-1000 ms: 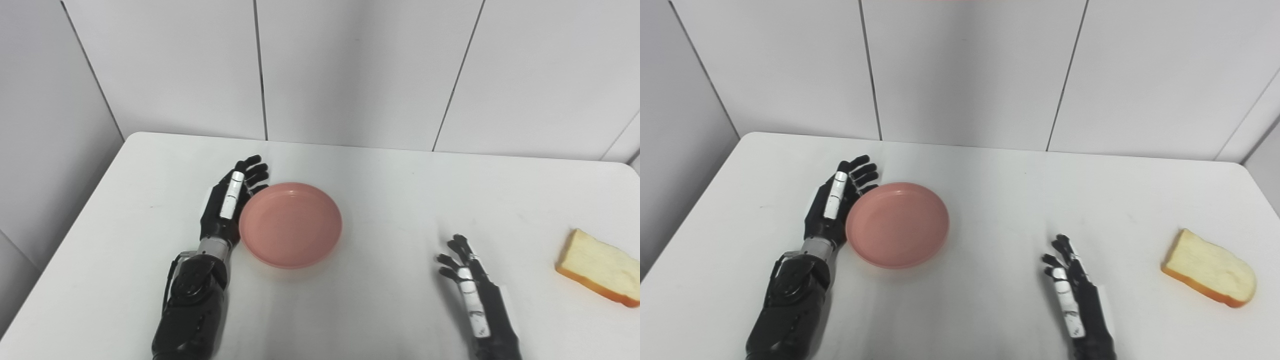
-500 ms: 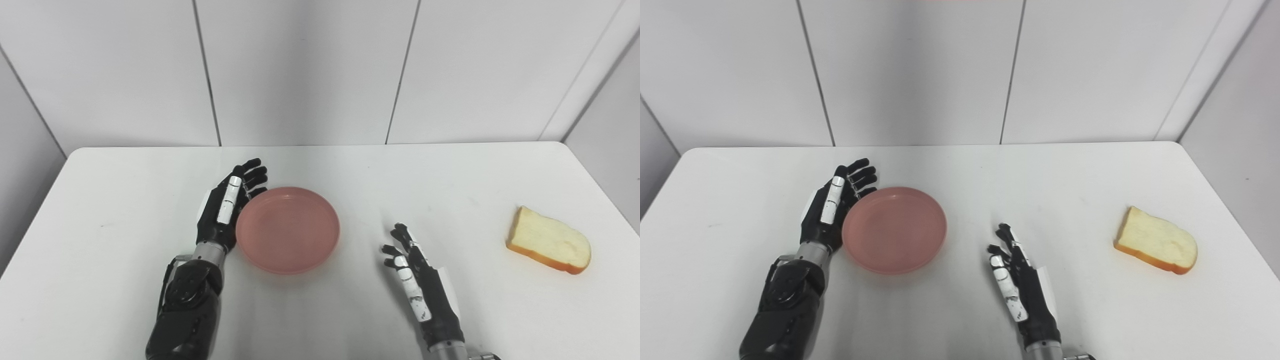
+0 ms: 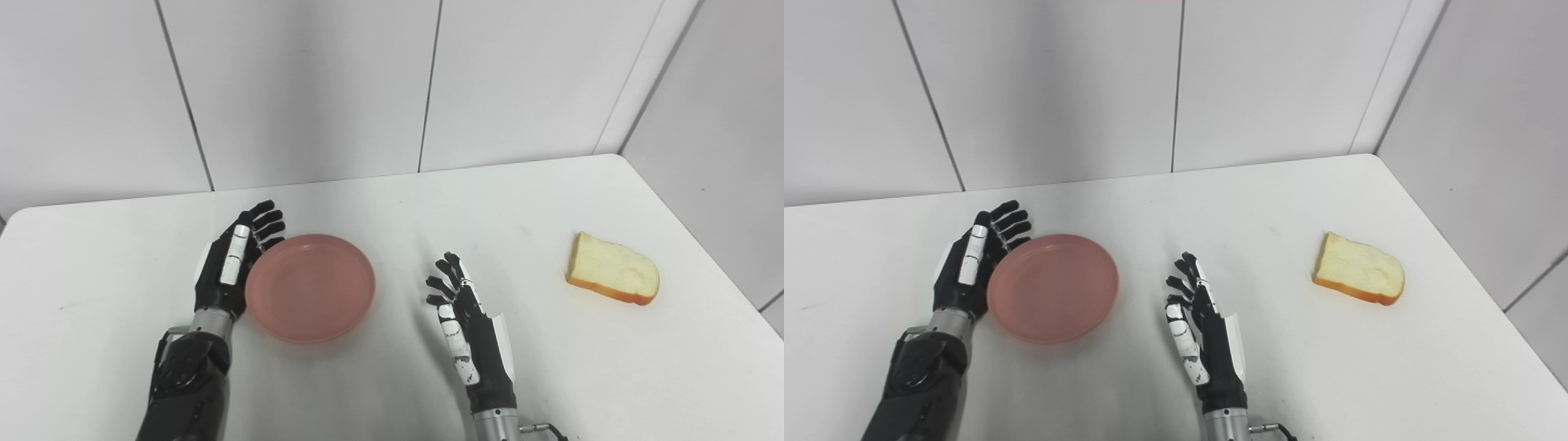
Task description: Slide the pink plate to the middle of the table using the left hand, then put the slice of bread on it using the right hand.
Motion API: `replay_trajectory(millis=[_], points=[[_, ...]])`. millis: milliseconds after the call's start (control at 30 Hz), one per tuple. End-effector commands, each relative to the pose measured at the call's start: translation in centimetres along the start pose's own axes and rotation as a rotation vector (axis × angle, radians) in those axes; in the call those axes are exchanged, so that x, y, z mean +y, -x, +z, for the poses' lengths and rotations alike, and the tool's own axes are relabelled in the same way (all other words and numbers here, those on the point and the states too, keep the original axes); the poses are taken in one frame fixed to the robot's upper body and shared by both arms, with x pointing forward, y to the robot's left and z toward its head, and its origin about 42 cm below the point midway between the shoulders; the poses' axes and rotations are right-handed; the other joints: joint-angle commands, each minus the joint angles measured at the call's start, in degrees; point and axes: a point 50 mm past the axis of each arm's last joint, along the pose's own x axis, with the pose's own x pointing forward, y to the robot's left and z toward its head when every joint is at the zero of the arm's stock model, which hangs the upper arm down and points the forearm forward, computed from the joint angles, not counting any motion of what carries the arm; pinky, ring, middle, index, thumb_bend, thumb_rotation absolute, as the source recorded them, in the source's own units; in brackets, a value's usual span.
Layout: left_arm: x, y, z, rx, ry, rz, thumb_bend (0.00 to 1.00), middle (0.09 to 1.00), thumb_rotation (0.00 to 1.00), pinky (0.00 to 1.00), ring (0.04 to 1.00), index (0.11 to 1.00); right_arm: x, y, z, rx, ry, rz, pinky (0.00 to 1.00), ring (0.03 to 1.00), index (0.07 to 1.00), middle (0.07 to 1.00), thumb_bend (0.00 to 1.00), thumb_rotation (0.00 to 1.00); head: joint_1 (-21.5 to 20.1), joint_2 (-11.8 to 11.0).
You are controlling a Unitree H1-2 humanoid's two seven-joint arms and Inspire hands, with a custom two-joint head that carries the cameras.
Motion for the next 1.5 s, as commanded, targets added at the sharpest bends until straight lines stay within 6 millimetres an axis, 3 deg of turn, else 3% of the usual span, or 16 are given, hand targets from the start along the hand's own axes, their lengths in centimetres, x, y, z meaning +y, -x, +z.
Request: replay_trajectory(millis=[0, 200, 300, 433, 533, 800, 933, 1100, 1167, 1333, 1467], points=[[0.5, 3.5, -5.4, 0.191, 0.054, 0.032, 0.79, 0.767, 0.8, 0.68, 0.762, 0.736, -0.6, -1.4, 2.3, -0.078, -0.025, -0.019, 0.75, 0.808, 0.914, 0.871, 0.75, 0.96, -0.3, -0.1], [1.1, 3.6, -5.7, 0.189, 0.054, 0.028, 0.8, 0.747, 0.79, 0.66, 0.753, 0.727, -5.6, -3.7, 4.9, -0.145, 0.266, -0.009, 0.8, 0.841, 0.955, 0.902, 0.86, 1.0, -0.3, -0.1], [1.3, 3.7, -5.7, 0.189, 0.052, 0.03, 0.81, 0.752, 0.8, 0.67, 0.753, 0.729, -8.6, -4.9, 5.7, -0.163, 0.43, 0.003, 0.85, 0.868, 0.958, 0.93, 0.97, 1.0, -0.7, -0.2], [1.6, 3.9, -6.0, 0.2, 0.058, 0.041, 0.8, 0.737, 0.79, 0.67, 0.743, 0.716, -13.0, -6.5, 6.8, -0.172, 0.633, 0.023, 0.85, 0.895, 0.97, 0.955, 0.99, 1.0, -1.6, -0.2], [1.5, 4.0, -6.3, 0.207, 0.075, 0.05, 0.81, 0.726, 0.78, 0.67, 0.731, 0.709, -16.0, -7.6, 7.5, -0.169, 0.767, 0.05, 0.78, 0.894, 0.969, 0.959, 1.0, 0.99, -2.2, -0.3], [0.5, 4.0, -6.4, 0.201, 0.094, 0.043, 0.82, 0.731, 0.77, 0.66, 0.738, 0.693, -21.8, -10.2, 8.9, -0.104, 1.077, 0.096, 0.86, 0.921, 0.969, 0.959, 1.0, 0.96, -1.9, -0.2], [0.4, 4.0, -6.3, 0.195, 0.09, 0.044, 0.82, 0.728, 0.78, 0.65, 0.729, 0.7, -23.6, -11.5, 9.9, -0.018, 1.225, 0.147, 0.89, 0.914, 0.965, 0.938, 1.0, 0.96, -1.7, -0.2], [0.8, 4.0, -6.3, 0.195, 0.092, 0.048, 0.81, 0.712, 0.79, 0.66, 0.718, 0.699, -25.9, -13.0, 11.4, 0.093, 1.397, 0.253, 0.93, 0.907, 0.932, 0.896, 1.0, 0.78, -1.9, -0.1], [0.9, 4.0, -6.2, 0.195, 0.09, 0.046, 0.8, 0.715, 0.79, 0.67, 0.723, 0.705, -26.3, -13.3, 11.8, 0.15, 1.421, 0.279, 0.99, 0.942, 0.928, 0.918, 1.0, 0.74, -1.9, -0.1], [0.8, 3.9, -6.2, 0.197, 0.087, 0.035, 0.8, 0.713, 0.79, 0.67, 0.732, 0.702, -27.7, -14.0, 12.1, 0.247, 1.432, 0.341, 1.0, 0.935, 0.896, 0.907, 1.0, 0.68, -1.7, -0.1], [0.7, 3.8, -6.0, 0.199, 0.084, 0.031, 0.81, 0.718, 0.79, 0.68, 0.745, 0.701, -28.1, -14.5, 12.0, 0.336, 1.459, 0.393, 1.0, 0.968, 0.921, 0.943, 1.0, 0.67, -1.6, 0.1]])
